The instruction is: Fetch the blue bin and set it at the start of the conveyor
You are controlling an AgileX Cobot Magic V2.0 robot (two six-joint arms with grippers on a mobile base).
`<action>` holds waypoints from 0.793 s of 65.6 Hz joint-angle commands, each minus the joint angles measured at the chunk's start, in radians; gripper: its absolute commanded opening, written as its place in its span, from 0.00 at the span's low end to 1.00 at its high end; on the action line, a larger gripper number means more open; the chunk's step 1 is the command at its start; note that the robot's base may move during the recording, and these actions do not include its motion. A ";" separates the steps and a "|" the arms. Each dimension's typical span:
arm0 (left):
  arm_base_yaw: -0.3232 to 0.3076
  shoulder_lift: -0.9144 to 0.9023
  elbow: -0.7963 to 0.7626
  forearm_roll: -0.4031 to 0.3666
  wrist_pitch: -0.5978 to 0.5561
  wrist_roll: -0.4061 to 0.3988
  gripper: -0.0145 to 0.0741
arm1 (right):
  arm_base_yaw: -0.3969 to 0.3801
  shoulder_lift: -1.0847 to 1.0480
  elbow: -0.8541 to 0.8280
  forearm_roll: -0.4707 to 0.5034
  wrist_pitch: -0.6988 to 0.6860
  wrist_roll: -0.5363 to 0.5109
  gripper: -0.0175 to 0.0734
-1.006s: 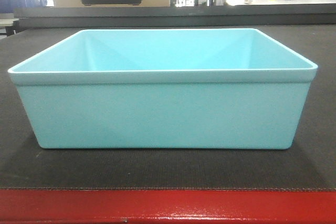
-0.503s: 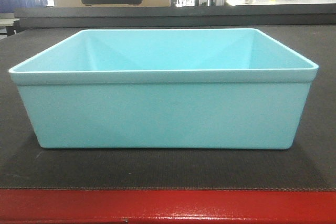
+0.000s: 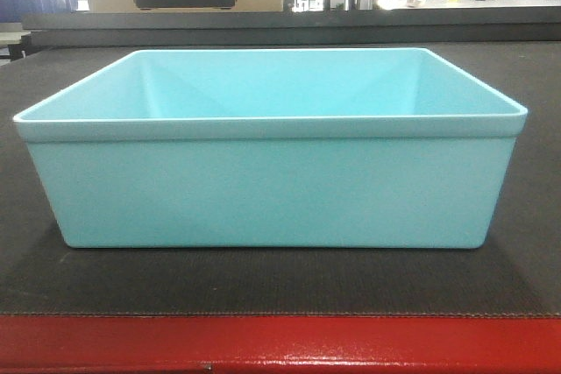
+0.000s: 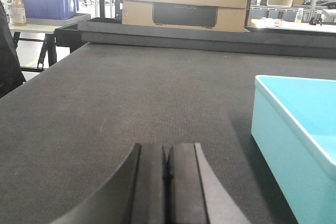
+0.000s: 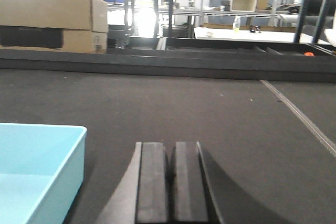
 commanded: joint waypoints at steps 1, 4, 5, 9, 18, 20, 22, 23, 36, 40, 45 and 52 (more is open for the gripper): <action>0.002 -0.005 -0.001 -0.005 -0.019 0.002 0.04 | -0.011 -0.030 0.082 0.020 -0.106 -0.006 0.01; 0.002 -0.005 -0.001 -0.005 -0.019 0.002 0.04 | -0.011 -0.057 0.147 0.020 -0.148 -0.006 0.01; 0.002 -0.005 -0.001 -0.005 -0.019 0.002 0.04 | -0.011 -0.066 0.163 0.020 -0.158 -0.006 0.01; 0.002 -0.005 -0.001 -0.005 -0.019 0.002 0.04 | -0.011 -0.110 0.222 0.020 -0.189 -0.006 0.01; 0.002 -0.005 -0.001 -0.005 -0.019 0.002 0.04 | -0.014 -0.146 0.320 0.020 -0.258 -0.006 0.01; 0.002 -0.005 -0.001 -0.005 -0.019 0.002 0.04 | -0.014 -0.146 0.320 0.020 -0.254 -0.006 0.01; 0.002 -0.005 -0.001 -0.005 -0.019 0.002 0.04 | -0.014 -0.146 0.320 0.020 -0.218 -0.006 0.01; 0.002 -0.005 -0.001 -0.005 -0.019 0.002 0.04 | -0.014 -0.146 0.320 0.020 -0.213 -0.006 0.01; 0.002 -0.005 -0.001 -0.005 -0.019 0.002 0.04 | -0.014 -0.146 0.320 0.022 -0.213 -0.006 0.01; 0.002 -0.005 -0.001 -0.005 -0.019 0.002 0.04 | -0.014 -0.146 0.320 0.022 -0.213 -0.006 0.01; 0.002 -0.005 -0.001 -0.005 -0.019 0.002 0.04 | -0.014 -0.146 0.320 0.022 -0.213 -0.006 0.01; 0.002 -0.005 -0.001 -0.005 -0.019 0.002 0.04 | -0.014 -0.146 0.320 0.022 -0.213 -0.006 0.01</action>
